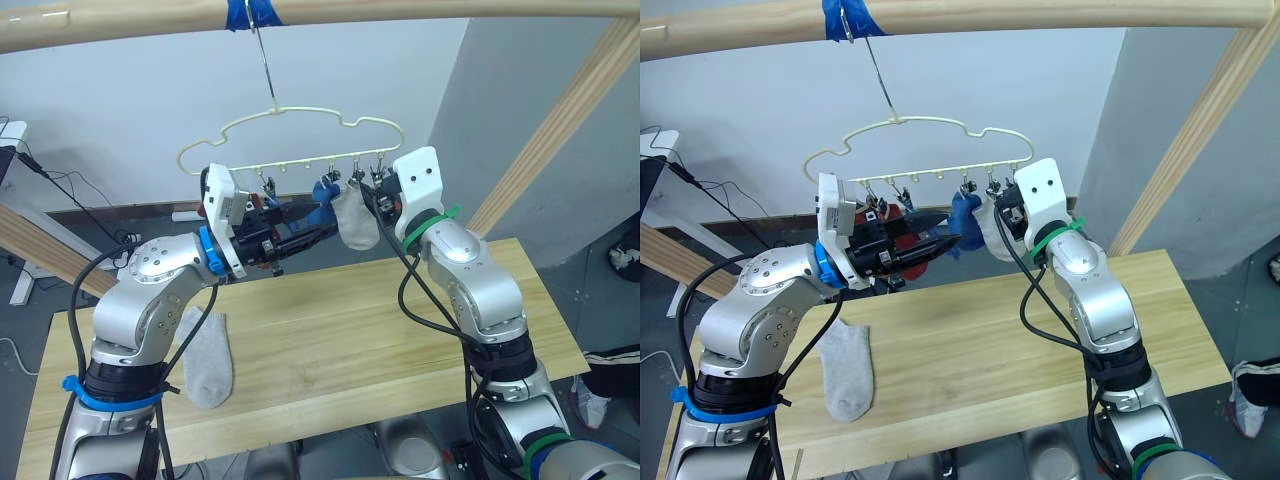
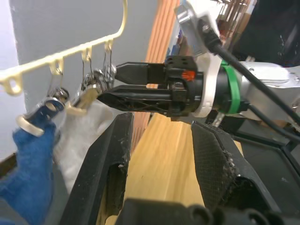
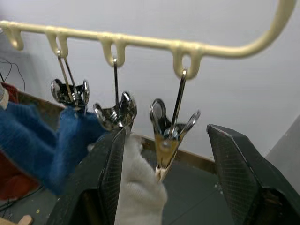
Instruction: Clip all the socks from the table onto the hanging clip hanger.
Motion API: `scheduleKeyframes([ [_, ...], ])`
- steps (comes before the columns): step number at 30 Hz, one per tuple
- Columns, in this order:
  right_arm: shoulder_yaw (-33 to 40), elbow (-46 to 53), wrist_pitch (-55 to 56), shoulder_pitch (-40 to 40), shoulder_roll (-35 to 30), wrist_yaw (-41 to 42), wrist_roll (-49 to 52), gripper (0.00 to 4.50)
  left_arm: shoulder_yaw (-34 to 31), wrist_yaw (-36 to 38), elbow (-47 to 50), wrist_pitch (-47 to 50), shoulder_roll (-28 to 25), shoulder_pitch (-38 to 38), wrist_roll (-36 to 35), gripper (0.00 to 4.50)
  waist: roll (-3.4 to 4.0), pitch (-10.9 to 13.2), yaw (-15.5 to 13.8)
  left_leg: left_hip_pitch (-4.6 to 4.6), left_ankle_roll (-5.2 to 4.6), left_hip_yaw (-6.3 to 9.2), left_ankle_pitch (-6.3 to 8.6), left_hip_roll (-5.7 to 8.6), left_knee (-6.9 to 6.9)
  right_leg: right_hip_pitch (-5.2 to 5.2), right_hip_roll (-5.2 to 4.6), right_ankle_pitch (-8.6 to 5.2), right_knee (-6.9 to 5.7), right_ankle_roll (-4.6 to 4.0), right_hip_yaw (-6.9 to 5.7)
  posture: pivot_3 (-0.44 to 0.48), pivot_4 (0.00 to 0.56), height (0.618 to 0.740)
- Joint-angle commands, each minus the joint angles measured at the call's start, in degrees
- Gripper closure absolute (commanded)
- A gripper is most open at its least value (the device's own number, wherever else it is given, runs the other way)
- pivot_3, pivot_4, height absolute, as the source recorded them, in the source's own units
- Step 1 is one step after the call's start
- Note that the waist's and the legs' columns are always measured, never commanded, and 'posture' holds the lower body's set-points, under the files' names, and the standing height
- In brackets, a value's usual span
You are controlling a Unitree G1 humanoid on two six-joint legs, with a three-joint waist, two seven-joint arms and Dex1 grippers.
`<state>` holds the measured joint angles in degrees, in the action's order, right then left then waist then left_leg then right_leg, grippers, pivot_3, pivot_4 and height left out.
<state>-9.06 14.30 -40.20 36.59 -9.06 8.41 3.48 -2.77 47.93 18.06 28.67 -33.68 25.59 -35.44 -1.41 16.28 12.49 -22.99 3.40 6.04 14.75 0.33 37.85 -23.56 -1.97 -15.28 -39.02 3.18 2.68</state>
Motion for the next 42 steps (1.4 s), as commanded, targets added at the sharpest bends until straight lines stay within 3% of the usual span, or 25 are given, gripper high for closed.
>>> scheduleKeyframes([
  [1, 1.0, 0.9, 2.1, 0.7, 0.4, -0.1, -0.5, 1.61, -1.3, -0.4, 2.6, 0.0, -0.4, 0.5, -0.6, 2.34, 0.00, 0.0, -0.2, -0.01, 0.00, -0.01, 0.00, 0.00, 0.00, 0.00, -0.01, 0.00, 0.01, 0.00, 0.01, -0.258, 0.210, 0.739],
  [12, 2.8, -0.3, 2.7, 0.7, 1.8, -2.9, -2.0, 1.61, -0.2, -0.1, 2.0, -1.0, 0.1, 1.1, 0.6, 2.34, 0.00, 0.0, -0.5, 0.00, 0.01, -0.01, 0.00, 0.01, 0.02, 0.00, -0.04, 0.00, -0.01, 0.00, 0.01, -0.268, 0.203, 0.739],
  [24, 9.8, 0.1, -4.3, 3.4, 10.4, -6.4, 3.1, 1.61, 0.3, 0.5, 1.0, -1.7, 0.4, 2.0, 1.4, 2.34, 0.01, 0.0, -0.5, -0.01, 0.01, -0.03, 0.00, 0.01, 0.02, -0.01, -0.04, 0.01, -0.03, -0.01, 0.02, -0.272, 0.203, 0.739],
  [42, 11.1, 3.8, -7.8, 2.7, 14.3, -9.1, 4.5, 1.61, 0.9, 1.7, 0.0, -2.7, 1.4, 2.2, 2.9, 2.34, 0.02, 0.0, -0.2, -0.01, 0.01, -0.02, 0.00, 0.01, 0.02, -0.02, -0.04, 0.01, -0.05, -0.01, 0.01, -0.288, 0.204, 0.739],
])
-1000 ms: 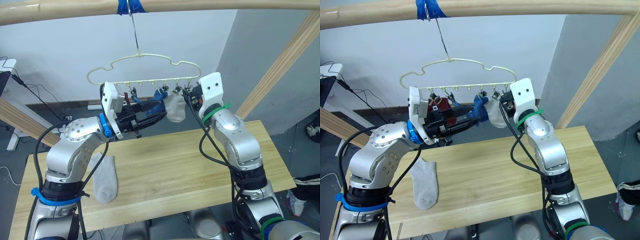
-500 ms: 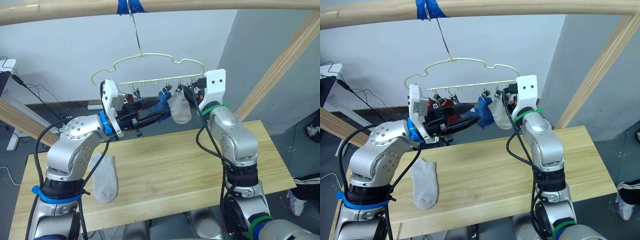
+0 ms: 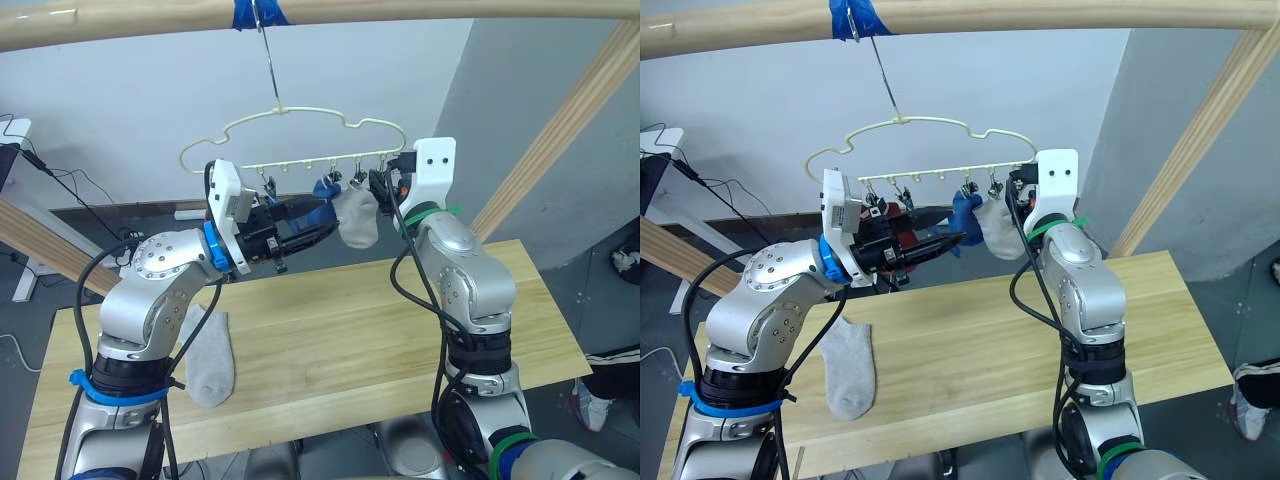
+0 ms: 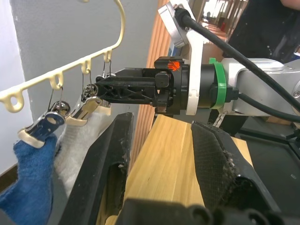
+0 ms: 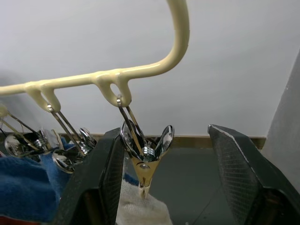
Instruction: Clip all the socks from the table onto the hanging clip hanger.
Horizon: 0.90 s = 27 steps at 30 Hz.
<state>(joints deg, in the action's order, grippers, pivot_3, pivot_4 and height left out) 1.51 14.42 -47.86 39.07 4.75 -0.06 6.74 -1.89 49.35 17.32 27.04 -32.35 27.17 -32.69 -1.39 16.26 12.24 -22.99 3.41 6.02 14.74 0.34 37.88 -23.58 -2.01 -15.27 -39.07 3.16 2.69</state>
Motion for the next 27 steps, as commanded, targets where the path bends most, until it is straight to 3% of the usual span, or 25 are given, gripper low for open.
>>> scheduleKeyframes([
  [1, 0.5, 4.0, -0.3, 0.2, 0.6, -0.8, 1.2, 1.61, 0.0, 0.3, 0.7, -1.1, 0.1, 0.6, 0.2, 2.34, 0.00, 0.0, 0.1, 0.00, 0.00, 0.00, 0.00, 0.00, 0.00, 0.00, 0.00, 0.00, 0.00, 0.00, 0.00, -0.289, 0.204, 0.739],
  [20, 1.6, 6.5, -2.8, -0.7, 2.6, -2.0, 2.8, 1.61, 0.7, 1.2, 0.1, -1.5, 0.7, 0.8, 1.0, 2.34, 0.01, 0.0, 0.4, 0.00, 0.00, 0.00, 0.00, 0.00, 0.01, 0.00, 0.00, 0.00, -0.01, 0.00, 0.00, -0.297, 0.208, 0.739],
  [23, 1.7, 6.7, -3.8, -0.7, 3.1, -1.8, 3.3, 2.23, 0.6, 1.3, 0.0, -1.5, 0.7, 0.7, 1.2, 2.29, 0.01, 0.0, 0.4, 0.00, 0.00, 0.00, 0.00, 0.00, 0.01, 0.00, 0.00, 0.00, -0.01, 0.00, 0.00, -0.298, 0.210, 0.739],
  [27, 1.6, 7.4, -5.1, -0.4, 3.5, -1.7, 4.1, 3.68, 0.6, 1.4, 0.1, -1.5, 0.8, 0.7, 1.5, 2.29, 0.01, 0.0, 0.4, 0.00, 0.00, 0.00, 0.00, 0.00, 0.01, 0.00, 0.00, 0.00, -0.01, 0.00, 0.00, -0.300, 0.211, 0.739],
])
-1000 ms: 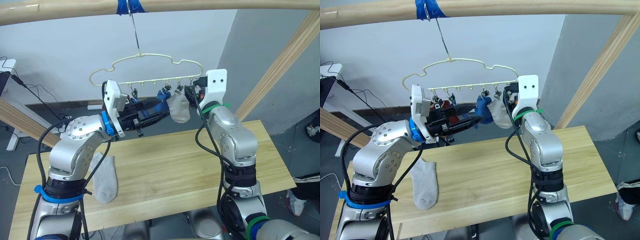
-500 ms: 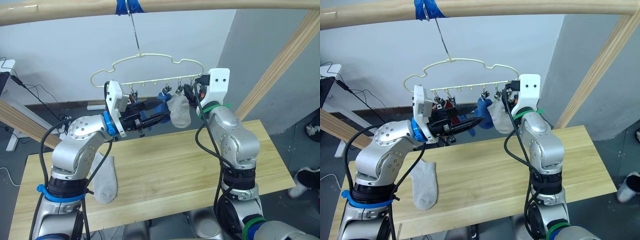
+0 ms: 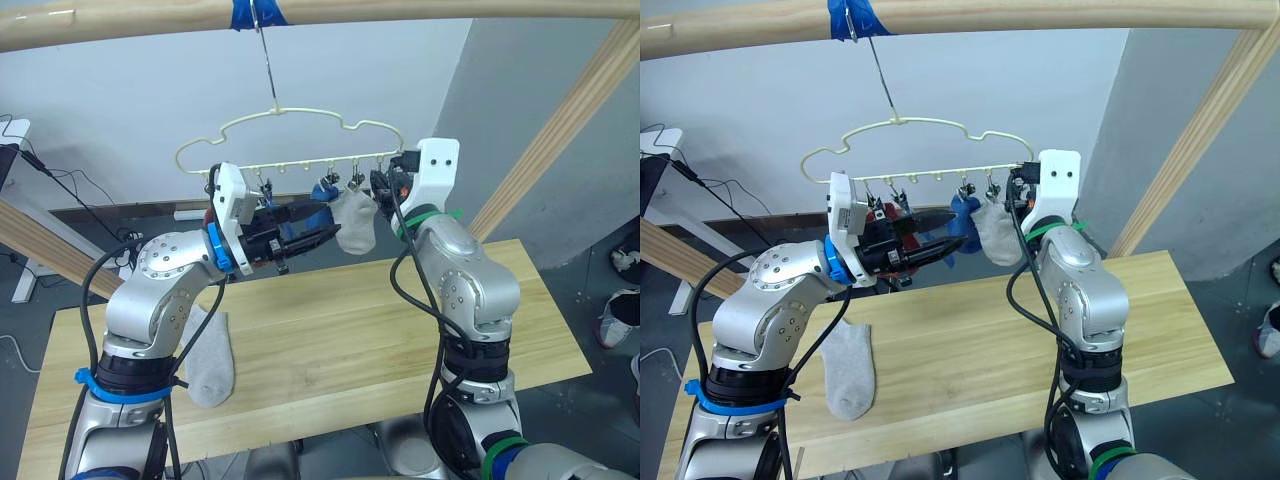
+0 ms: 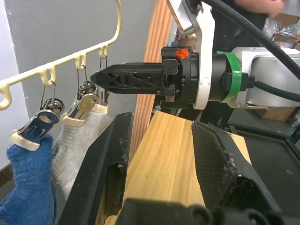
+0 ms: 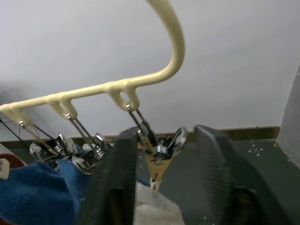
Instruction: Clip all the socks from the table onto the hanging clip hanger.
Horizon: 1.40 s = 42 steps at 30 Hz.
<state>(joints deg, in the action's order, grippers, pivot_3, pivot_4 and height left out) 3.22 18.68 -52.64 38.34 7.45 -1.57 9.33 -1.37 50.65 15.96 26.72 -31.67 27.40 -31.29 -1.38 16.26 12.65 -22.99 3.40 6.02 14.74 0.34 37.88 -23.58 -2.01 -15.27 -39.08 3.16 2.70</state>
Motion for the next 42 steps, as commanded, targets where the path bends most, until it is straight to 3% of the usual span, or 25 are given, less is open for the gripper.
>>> scheduleKeyframes([
  [1, -0.1, 3.3, -0.5, 0.5, 0.8, -0.3, 1.7, 4.02, 0.1, 0.1, 1.4, -1.2, 0.2, 0.4, 0.1, 2.29, 0.00, 0.0, 0.0, 0.00, 0.00, 0.01, 0.00, 0.00, 0.00, 0.00, 0.00, 0.00, 0.00, 0.00, 0.00, -0.300, 0.211, 0.739],
  [3, -0.2, 3.4, -0.5, 0.5, 0.6, -0.4, 1.9, 4.48, 0.1, 0.0, 1.5, -1.1, 0.2, 0.4, 0.2, 2.29, 0.00, 0.0, 0.0, 0.00, 0.00, 0.01, 0.00, 0.00, 0.00, 0.00, 0.00, 0.00, 0.00, 0.00, -0.01, -0.300, 0.211, 0.739],
  [12, -1.4, 3.4, 0.5, 0.2, -0.9, 0.2, 1.3, 4.50, -0.8, -1.9, 2.5, -0.5, 0.2, -3.0, 0.3, 2.29, 0.00, 0.0, 0.0, 0.00, 0.00, 0.00, 0.00, -0.01, 0.00, 0.00, 0.00, 0.00, 0.00, 0.00, 0.00, -0.300, 0.211, 0.739],
  [17, -2.4, 3.3, 1.1, 0.0, -1.9, 0.7, 1.1, 4.50, -2.5, -14.8, 1.9, -5.9, 3.7, -13.4, 10.1, 2.29, 0.09, -0.1, 0.2, 0.05, -0.01, -0.07, 0.01, -0.03, -0.02, -0.01, -0.01, 0.00, 0.01, 0.00, 0.09, -0.292, 0.217, 0.739],
  [21, -2.7, 3.1, 1.3, 0.0, -2.4, 0.8, 1.3, 4.50, -5.4, -23.7, 2.7, -7.4, 7.9, -20.4, 13.7, 1.49, 0.08, -0.1, 0.0, 0.00, -0.01, 0.01, 0.01, -0.07, 0.00, -0.03, -0.04, 0.00, -0.01, 0.00, 0.03, -0.281, 0.220, 0.739],
  [25, -3.0, 2.6, 1.3, 0.2, -2.7, 1.3, 1.6, 4.50, -13.5, -41.2, 1.2, -5.0, 16.3, -32.1, 19.3, 0.38, 0.05, -0.2, 0.2, 0.06, -0.02, -0.02, 0.01, -0.12, 0.00, -0.02, -0.09, 0.00, -0.01, 0.00, 0.15, -0.277, 0.220, 0.739],
  [27, -3.0, 2.6, 1.3, 0.3, -2.9, 1.4, 1.7, 4.50, -14.7, -43.7, 0.4, -5.0, 17.5, -33.6, 20.6, 0.00, 0.05, -0.2, 0.0, 0.04, -0.03, -0.08, 0.02, -0.10, -0.01, -0.04, -0.07, 0.00, 0.00, 0.00, 0.09, -0.275, 0.221, 0.739],
  [33, -3.4, 2.6, 0.9, 0.5, -3.4, 2.1, 1.7, 4.50, -18.1, -47.2, -5.6, -2.8, 20.3, -35.7, 19.4, 0.00, 0.01, -0.3, -1.3, 0.01, -0.07, 0.02, -0.02, -0.01, 0.09, 0.03, -0.06, 0.03, 0.00, 0.00, -0.01, -0.282, 0.220, 0.739],
  [42, -3.5, 3.0, 0.4, 0.4, -3.6, 2.2, 1.8, 4.50, -18.2, -47.9, -16.4, -1.7, 19.0, -30.5, 19.9, 0.00, -0.07, -0.4, -1.3, 0.03, -0.09, 0.03, -0.05, -0.02, 0.04, 0.01, 0.03, 0.10, 0.00, -0.06, -0.07, -0.282, 0.220, 0.739],
])
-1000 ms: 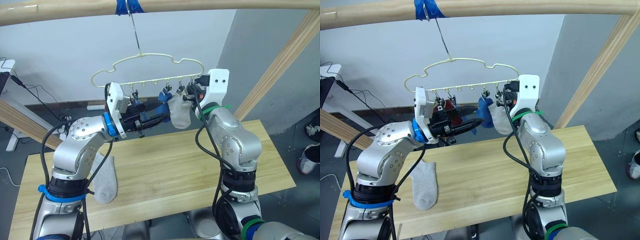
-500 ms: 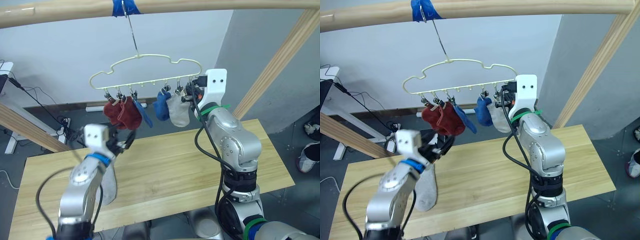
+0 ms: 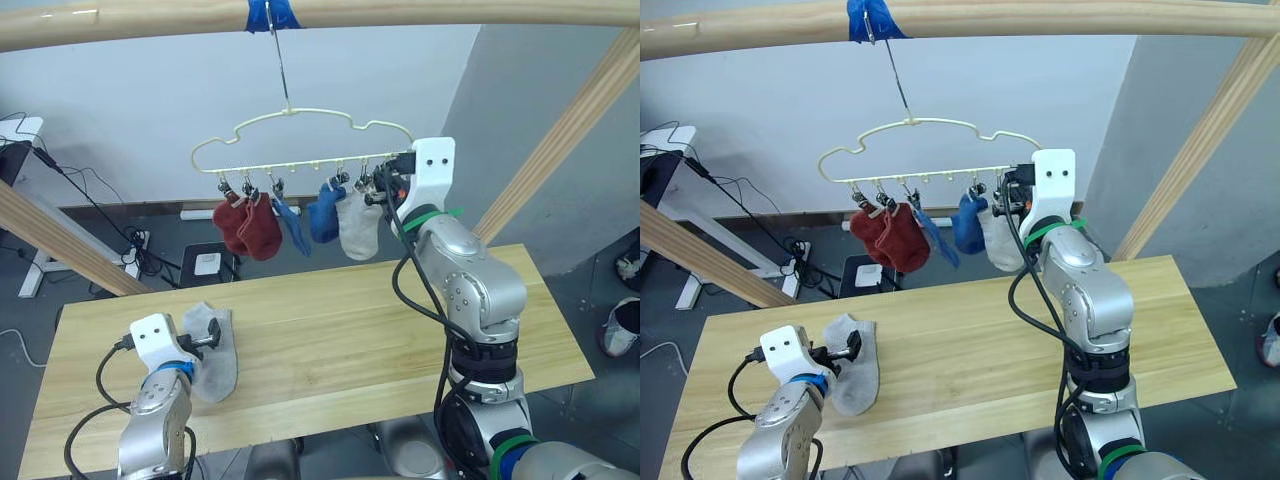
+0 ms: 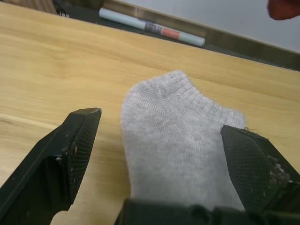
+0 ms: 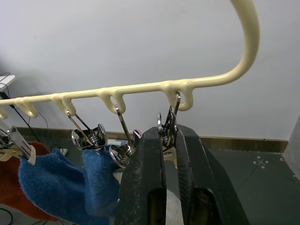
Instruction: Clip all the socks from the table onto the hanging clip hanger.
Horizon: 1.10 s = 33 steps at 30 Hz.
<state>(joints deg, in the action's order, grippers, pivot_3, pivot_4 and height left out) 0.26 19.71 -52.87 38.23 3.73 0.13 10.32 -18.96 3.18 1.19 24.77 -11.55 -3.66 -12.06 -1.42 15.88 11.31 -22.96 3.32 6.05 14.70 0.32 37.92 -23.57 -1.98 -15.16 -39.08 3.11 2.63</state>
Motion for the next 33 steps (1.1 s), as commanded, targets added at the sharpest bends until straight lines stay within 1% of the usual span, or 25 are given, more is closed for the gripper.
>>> scheduleKeyframes([
  [1, -0.6, 2.0, 0.6, 0.5, 0.1, 0.5, 0.8, 4.50, -0.1, -0.1, -2.5, 0.2, -1.6, 1.0, 1.1, 0.00, -0.03, 0.0, 0.1, -0.01, 0.00, 0.00, 0.00, 0.00, 0.00, -0.01, 0.00, 0.00, 0.01, 0.00, -0.01, -0.282, 0.220, 0.739],
  [3, -0.6, 2.0, 0.6, 0.5, 0.1, 0.6, 0.9, 4.50, 1.9, 2.0, -3.8, 0.6, -2.6, 1.7, 1.5, 0.00, -0.02, 0.0, 0.0, -0.01, 0.00, -0.01, 0.00, 0.00, -0.01, -0.01, 0.00, 0.00, 0.01, 0.00, 0.01, -0.282, 0.220, 0.739],
  [4, -0.7, 2.1, 0.5, 0.5, 0.1, 0.6, 0.8, 4.50, 1.7, 1.5, -4.8, 1.9, -2.5, 2.4, 1.2, 0.00, -0.01, -0.1, 0.1, 0.00, 0.00, 0.00, 0.00, 0.00, -0.01, -0.01, -0.01, 0.00, 0.00, 0.00, 0.01, -0.302, 0.220, 0.739],
  [5, -0.7, 2.1, 0.5, 0.5, 0.1, 0.6, 0.8, 4.50, 1.4, 0.9, -5.4, 2.8, -2.3, 2.8, 0.8, 0.00, 0.01, -0.1, 0.1, 0.00, 0.00, -0.01, 0.00, 0.00, -0.01, -0.01, -0.01, 0.00, 0.00, 0.00, 0.01, -0.302, 0.220, 0.739],
  [9, -0.7, 2.2, 0.4, 0.5, 0.2, 0.5, 0.8, 4.50, 2.3, 1.9, -7.0, 2.1, -3.2, 3.0, 1.7, 0.00, 0.09, -0.3, 0.2, 0.02, 0.00, -0.02, 0.00, 0.01, 0.01, 0.01, -0.03, 0.00, 0.00, 0.00, 0.03, -0.302, 0.220, 0.739],
  [12, -0.8, 2.4, 0.2, 0.5, 0.3, 0.4, 0.9, 4.50, 2.4, 1.4, -7.0, 2.8, -3.3, 2.9, 1.9, 0.59, 0.26, -0.5, 0.4, 0.03, 0.00, -0.03, 0.00, 0.00, 0.00, 0.01, -0.03, 0.00, 0.00, 0.00, 0.03, -0.310, 0.222, 0.739],
  [15, -0.8, 2.4, 0.2, 0.5, 0.5, 0.3, 0.9, 4.50, 2.5, 1.4, -7.2, 2.9, -3.7, 2.8, 1.9, 1.45, 0.33, -0.6, 0.8, 0.04, 0.00, -0.03, 0.00, 0.00, 0.00, 0.02, -0.03, 0.00, 0.00, 0.00, 0.03, -0.310, 0.221, 0.739],
  [17, -0.8, 2.4, 0.2, 0.5, 0.6, 0.2, 0.9, 4.50, 2.4, 1.4, -7.4, 2.9, -3.9, 2.8, 1.9, 1.92, 0.36, -0.6, 1.2, 0.05, 0.00, -0.02, 0.00, 0.00, 0.00, 0.02, -0.03, 0.00, -0.01, 0.00, 0.03, -0.310, 0.221, 0.739],
  [21, -0.9, 2.5, 0.3, 0.4, 0.7, 0.2, 0.9, 4.50, 2.1, 1.5, -7.8, 2.7, -4.4, 2.8, 2.0, 3.10, 0.39, -0.6, 1.6, 0.08, -0.01, -0.05, -0.01, -0.01, 0.00, 0.03, -0.01, 0.00, -0.01, 0.00, 0.05, -0.310, 0.221, 0.739],
  [26, -0.9, 2.4, 0.3, 0.3, 0.6, 0.2, 0.8, 4.50, 4.0, 3.9, -7.5, 0.6, -5.4, 2.8, 2.5, 4.40, 0.39, -0.6, 1.7, 0.08, -0.02, -0.03, -0.02, -0.02, -0.02, 0.03, 0.01, 0.01, -0.01, 0.00, 0.05, -0.311, 0.220, 0.739],
  [27, -0.9, 2.4, 0.3, 0.3, 0.6, 0.2, 0.8, 4.50, 4.5, 4.4, -7.4, 0.0, -5.7, 2.8, 2.8, 4.50, 0.39, -0.6, 1.7, 0.07, -0.02, -0.03, -0.02, -0.02, -0.02, 0.03, 0.01, 0.01, 0.00, 0.00, 0.05, -0.311, 0.220, 0.739],
  [29, -0.8, 2.3, 0.4, 0.3, 0.6, 0.2, 0.8, 4.50, 5.4, 5.5, -6.9, -0.8, -5.9, 2.9, 3.1, 4.50, 0.39, -0.6, 1.7, 0.07, -0.02, -0.03, -0.02, -0.01, -0.02, 0.03, 0.00, 0.01, 0.01, 0.00, 0.06, -0.313, 0.219, 0.739],
  [31, -0.8, 2.2, 0.5, 0.3, 0.5, 0.3, 0.8, 4.50, 9.8, 9.8, -4.9, -6.0, -7.9, 2.9, 5.5, 4.50, 0.39, -0.6, 1.7, 0.05, -0.02, -0.03, -0.01, -0.01, -0.03, 0.03, -0.01, 0.01, 0.02, 0.00, 0.05, -0.311, 0.219, 0.739],
  [33, -0.8, 2.2, 0.4, 0.3, 0.4, 0.3, 0.8, 4.50, 17.9, 18.6, -1.0, -16.8, -11.6, 4.5, 9.1, 4.50, 0.39, -0.6, 1.4, 0.03, -0.02, -0.02, -0.01, -0.01, -0.06, 0.02, -0.02, 0.01, 0.04, 0.00, 0.05, -0.310, 0.219, 0.739],
])
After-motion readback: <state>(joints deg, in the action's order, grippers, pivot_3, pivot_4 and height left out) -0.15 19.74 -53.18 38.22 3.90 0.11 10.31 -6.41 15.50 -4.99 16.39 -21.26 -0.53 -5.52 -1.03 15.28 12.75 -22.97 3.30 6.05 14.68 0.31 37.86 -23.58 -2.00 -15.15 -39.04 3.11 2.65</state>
